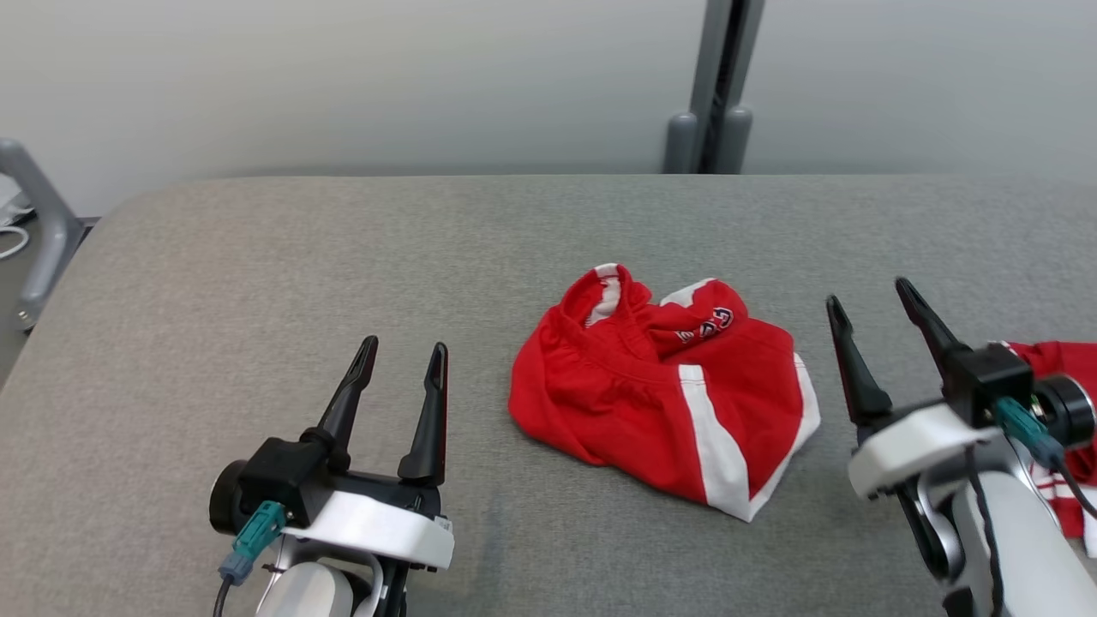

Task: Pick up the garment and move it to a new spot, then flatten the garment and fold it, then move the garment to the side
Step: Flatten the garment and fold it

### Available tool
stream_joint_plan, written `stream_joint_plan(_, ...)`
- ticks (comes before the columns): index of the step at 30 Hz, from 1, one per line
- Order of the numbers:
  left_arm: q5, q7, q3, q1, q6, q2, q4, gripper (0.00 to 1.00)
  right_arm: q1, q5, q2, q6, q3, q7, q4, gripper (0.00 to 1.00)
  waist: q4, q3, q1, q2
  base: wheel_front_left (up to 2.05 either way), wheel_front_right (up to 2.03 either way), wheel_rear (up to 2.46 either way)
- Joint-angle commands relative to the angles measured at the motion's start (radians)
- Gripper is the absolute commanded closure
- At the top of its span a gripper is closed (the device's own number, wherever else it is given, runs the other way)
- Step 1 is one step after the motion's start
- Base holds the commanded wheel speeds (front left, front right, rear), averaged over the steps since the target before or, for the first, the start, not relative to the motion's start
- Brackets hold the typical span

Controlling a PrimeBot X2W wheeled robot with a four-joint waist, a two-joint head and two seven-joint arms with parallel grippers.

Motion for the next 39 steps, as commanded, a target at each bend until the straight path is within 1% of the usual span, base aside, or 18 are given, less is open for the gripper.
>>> stream_joint_plan(1, -0.002, -0.004, 0.002, -0.02, 0.007, 0.005, -0.002, 0.0, 0.042, -0.006, 0.005, 0.0, -0.028, -0.005, -0.027, 0.0, -0.031, 0.004, 0.0, 0.0, 0.0, 0.0, 0.0)
stream_joint_plan(4, -0.002, -0.004, -0.001, -0.025, 0.008, 0.004, 0.001, 0.0, 0.109, -0.01, 0.017, 0.0, -0.076, -0.005, -0.06, 0.0, -0.058, 0.008, 0.0, 0.0, 0.0, 0.0, 0.0)
stream_joint_plan(8, 0.003, -0.004, 0.001, -0.035, 0.009, 0.004, 0.006, 0.0, 0.155, -0.016, 0.036, 0.0, -0.103, -0.005, -0.082, 0.0, -0.09, 0.018, 0.0, 0.0, 0.0, 0.0, 0.0)
stream_joint_plan(14, 0.012, -0.004, 0.003, -0.044, 0.005, 0.004, 0.017, 0.0, 0.156, -0.014, 0.048, 0.0, -0.101, -0.005, -0.095, 0.0, -0.125, 0.031, 0.0, 0.0, 0.0, 0.0, 0.0)
stream_joint_plan(20, -0.002, -0.004, -0.025, -0.099, -0.015, 0.004, 0.073, 0.0, 0.134, -0.009, 0.054, 0.0, -0.093, -0.005, -0.104, 0.0, -0.163, 0.072, 0.0, 0.0, 0.0, 0.0, 0.0)
stream_joint_plan(24, 0.002, -0.004, -0.08, -0.197, -0.013, 0.004, 0.183, 0.0, 0.124, -0.017, 0.059, 0.0, -0.076, -0.005, -0.097, 0.0, -0.188, 0.109, 0.0, 0.0, 0.0, 0.0, 0.0)
stream_joint_plan(27, -0.021, -0.003, -0.147, -0.3, -0.009, 0.004, 0.328, 0.0, 0.12, -0.018, 0.063, 0.0, -0.066, -0.005, -0.094, 0.0, -0.21, 0.133, 0.0, 0.0, 0.0, 0.0, 0.0)
stream_joint_plan(32, -0.099, 0.085, -0.25, -0.482, 0.008, 0.005, 0.521, 0.0, 0.101, -0.008, 0.07, 0.0, -0.051, -0.005, -0.087, 0.0, -0.25, 0.165, 0.0, 0.0, 0.0, 0.0, 0.0)
stream_joint_plan(35, -0.134, 0.138, -0.292, -0.572, 0.028, 0.005, 0.609, 0.0, 0.095, -0.007, 0.073, 0.0, -0.045, -0.005, -0.085, 0.0, -0.272, 0.182, 0.0, 0.0, 0.0, 0.0, 0.0)
stream_joint_plan(39, -0.179, 0.192, -0.339, -0.643, 0.043, 0.005, 0.7, 0.0, 0.091, 0.0, 0.075, 0.0, -0.043, -0.005, -0.079, 0.0, -0.295, 0.194, 0.0, 0.0, 0.0, 0.0, 0.0)
